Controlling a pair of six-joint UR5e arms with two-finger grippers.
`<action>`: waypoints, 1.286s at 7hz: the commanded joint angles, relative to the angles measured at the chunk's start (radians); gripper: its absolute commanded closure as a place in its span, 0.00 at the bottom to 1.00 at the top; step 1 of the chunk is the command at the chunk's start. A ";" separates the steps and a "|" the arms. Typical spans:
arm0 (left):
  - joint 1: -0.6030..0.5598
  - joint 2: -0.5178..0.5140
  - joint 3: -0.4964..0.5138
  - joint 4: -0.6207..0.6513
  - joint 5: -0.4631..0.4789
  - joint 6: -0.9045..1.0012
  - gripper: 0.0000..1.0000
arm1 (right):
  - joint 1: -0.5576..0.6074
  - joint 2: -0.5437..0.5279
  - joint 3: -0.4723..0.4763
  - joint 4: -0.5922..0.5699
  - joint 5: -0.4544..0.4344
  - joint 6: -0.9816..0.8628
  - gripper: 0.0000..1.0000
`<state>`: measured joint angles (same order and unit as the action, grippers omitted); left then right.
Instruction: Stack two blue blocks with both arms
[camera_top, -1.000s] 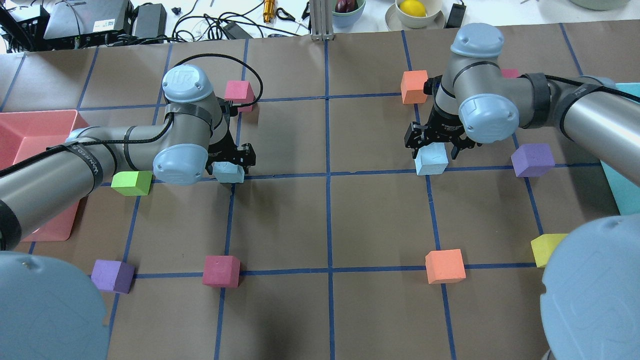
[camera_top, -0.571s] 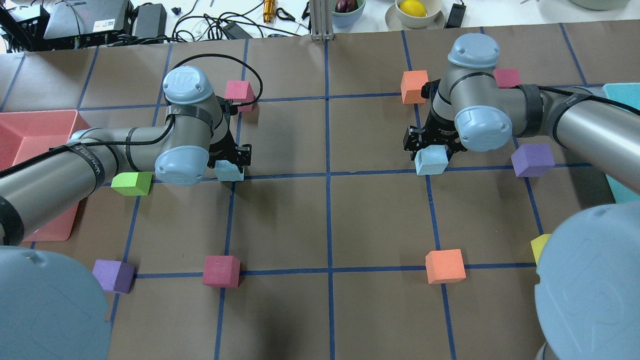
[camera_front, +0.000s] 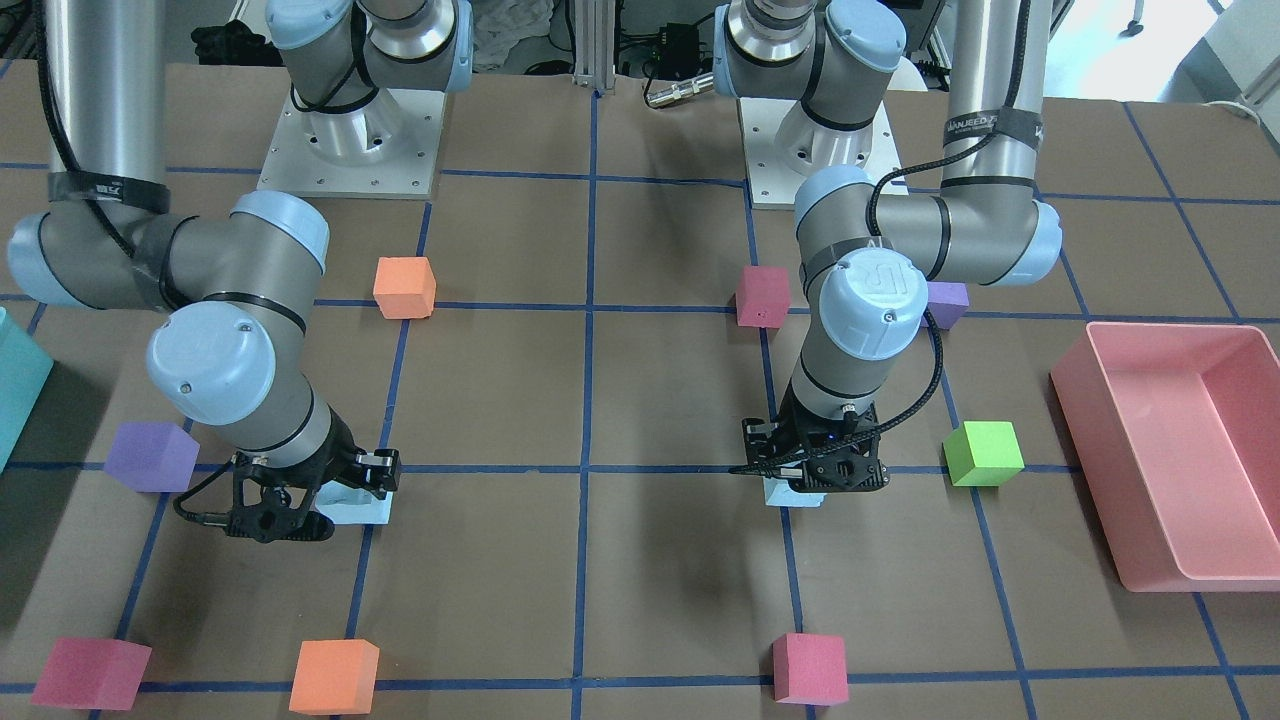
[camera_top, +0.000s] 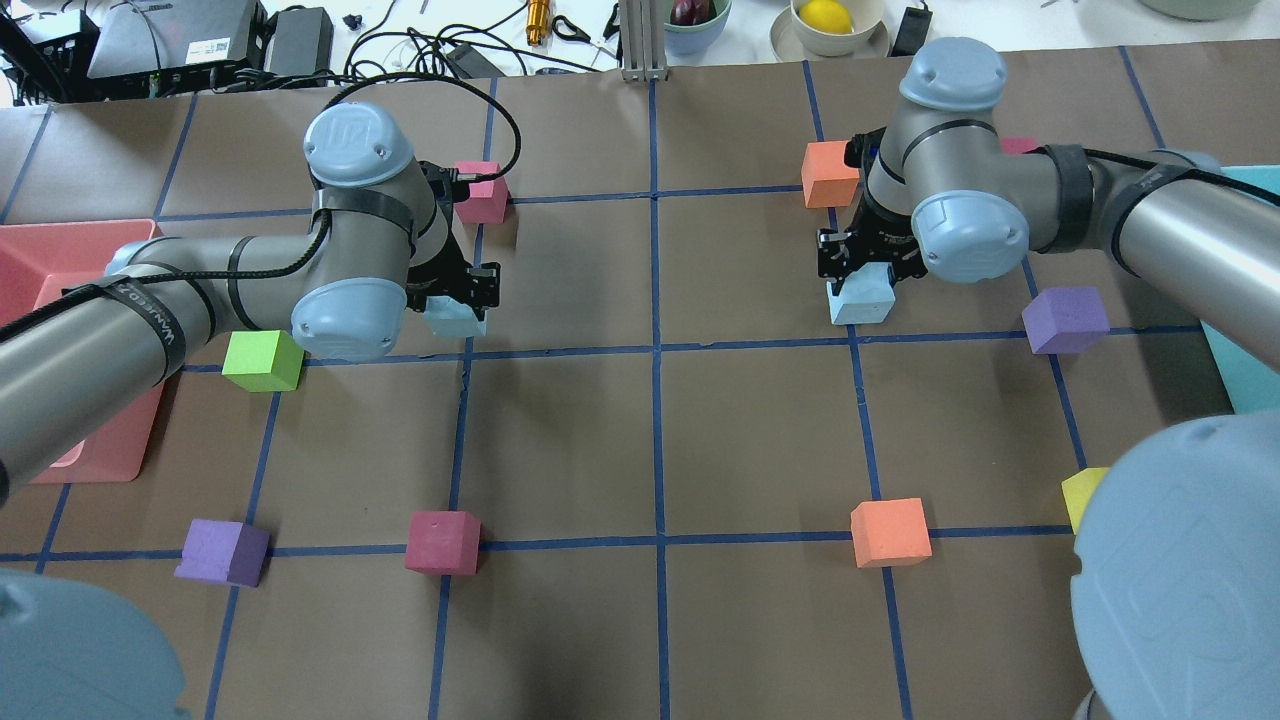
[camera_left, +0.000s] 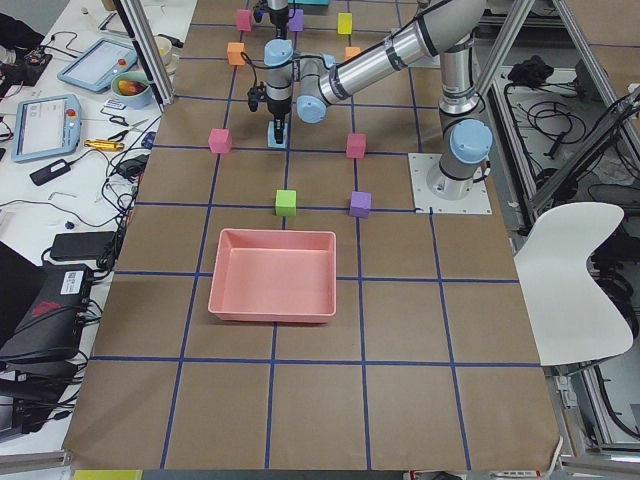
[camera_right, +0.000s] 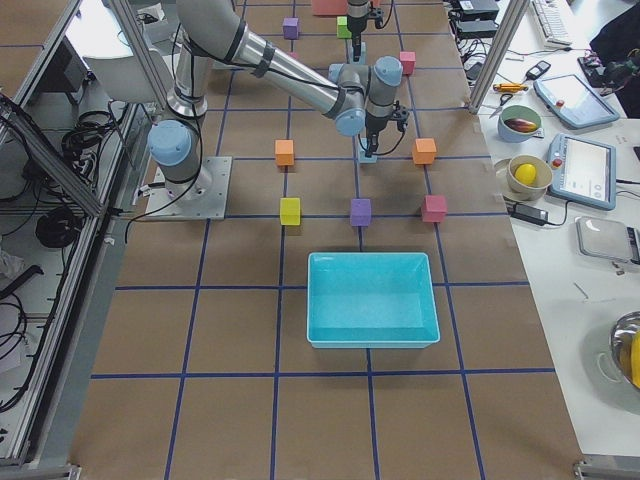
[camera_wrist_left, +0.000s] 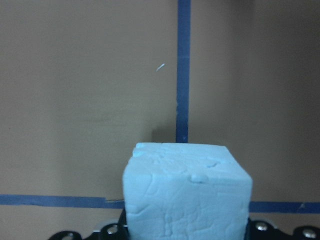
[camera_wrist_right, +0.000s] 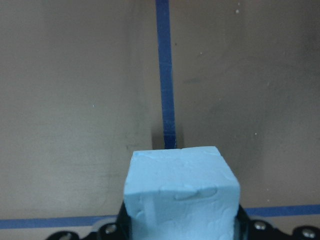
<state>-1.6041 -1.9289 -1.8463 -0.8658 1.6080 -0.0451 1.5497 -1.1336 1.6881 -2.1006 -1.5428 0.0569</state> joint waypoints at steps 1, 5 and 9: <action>-0.002 0.025 0.065 -0.081 -0.026 -0.002 0.85 | 0.077 0.014 -0.143 0.112 0.029 0.160 1.00; 0.012 0.033 0.168 -0.243 -0.019 0.011 0.85 | 0.263 0.133 -0.263 0.073 0.032 0.371 1.00; 0.013 0.025 0.165 -0.245 -0.016 0.011 0.85 | 0.343 0.209 -0.294 0.050 0.030 0.379 0.99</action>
<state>-1.5914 -1.9026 -1.6800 -1.1095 1.5917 -0.0338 1.8745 -0.9340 1.3936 -2.0449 -1.5126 0.4331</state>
